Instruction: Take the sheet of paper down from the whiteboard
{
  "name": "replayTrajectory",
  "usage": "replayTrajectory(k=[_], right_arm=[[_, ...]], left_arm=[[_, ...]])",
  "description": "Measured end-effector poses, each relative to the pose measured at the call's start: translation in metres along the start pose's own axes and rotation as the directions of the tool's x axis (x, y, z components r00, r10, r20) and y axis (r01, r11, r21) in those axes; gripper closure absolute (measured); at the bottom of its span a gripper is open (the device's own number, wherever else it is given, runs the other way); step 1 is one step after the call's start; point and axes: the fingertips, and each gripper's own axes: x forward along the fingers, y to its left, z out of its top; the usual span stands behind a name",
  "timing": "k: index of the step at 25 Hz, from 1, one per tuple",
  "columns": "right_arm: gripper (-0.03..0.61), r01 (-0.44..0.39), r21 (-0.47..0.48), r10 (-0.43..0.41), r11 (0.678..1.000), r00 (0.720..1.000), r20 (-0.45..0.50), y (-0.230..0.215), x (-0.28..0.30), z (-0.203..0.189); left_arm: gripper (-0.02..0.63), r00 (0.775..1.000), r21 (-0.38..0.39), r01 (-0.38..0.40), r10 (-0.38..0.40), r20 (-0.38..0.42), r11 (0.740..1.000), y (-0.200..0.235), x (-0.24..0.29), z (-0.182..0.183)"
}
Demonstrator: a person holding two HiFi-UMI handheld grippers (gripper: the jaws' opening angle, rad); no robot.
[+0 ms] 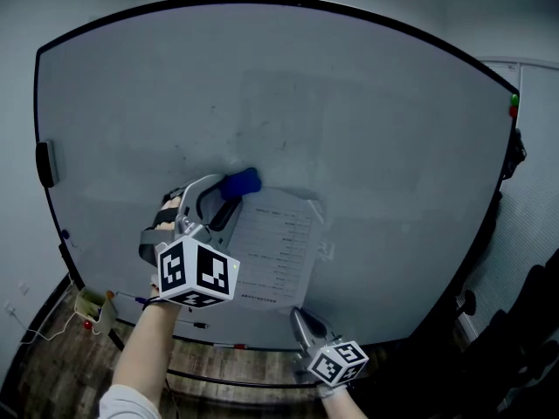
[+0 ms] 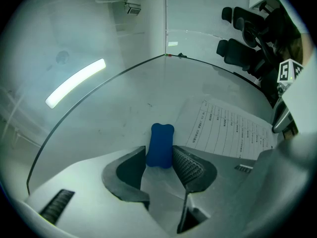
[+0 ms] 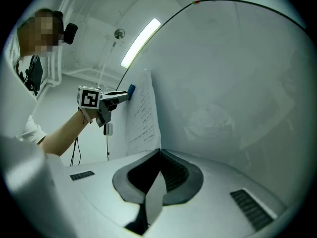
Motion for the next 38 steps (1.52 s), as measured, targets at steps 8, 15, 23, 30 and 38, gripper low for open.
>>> replayTrajectory(k=[8,15,23,30,38], right_arm=[[0.56,0.008,-0.004,-0.008,1.0,1.0,-0.015,-0.001,-0.003,-0.004],[0.56,0.018,0.006,-0.018,1.0,1.0,-0.025,-0.004,-0.006,-0.007],[0.56,0.027,0.031,-0.026,0.999,0.999,-0.039,-0.007,-0.009,-0.016],[0.56,0.039,0.039,-0.037,0.998,0.998,-0.051,-0.011,-0.014,-0.021],[0.56,0.044,0.084,-0.041,0.996,0.998,-0.043,-0.013,-0.016,-0.024]], left_arm=[[0.433,1.0,-0.008,-0.01,0.01,0.0,1.0,0.002,0.0,-0.001],[0.433,1.0,-0.025,-0.023,0.023,0.002,0.999,0.003,0.001,-0.001],[0.433,1.0,-0.03,-0.027,0.027,0.004,0.999,0.002,0.0,-0.002],[0.433,0.999,-0.036,-0.033,0.033,0.009,0.999,0.003,0.001,-0.001],[0.43,0.999,-0.006,-0.044,0.044,0.021,0.999,-0.002,0.001,-0.002]])
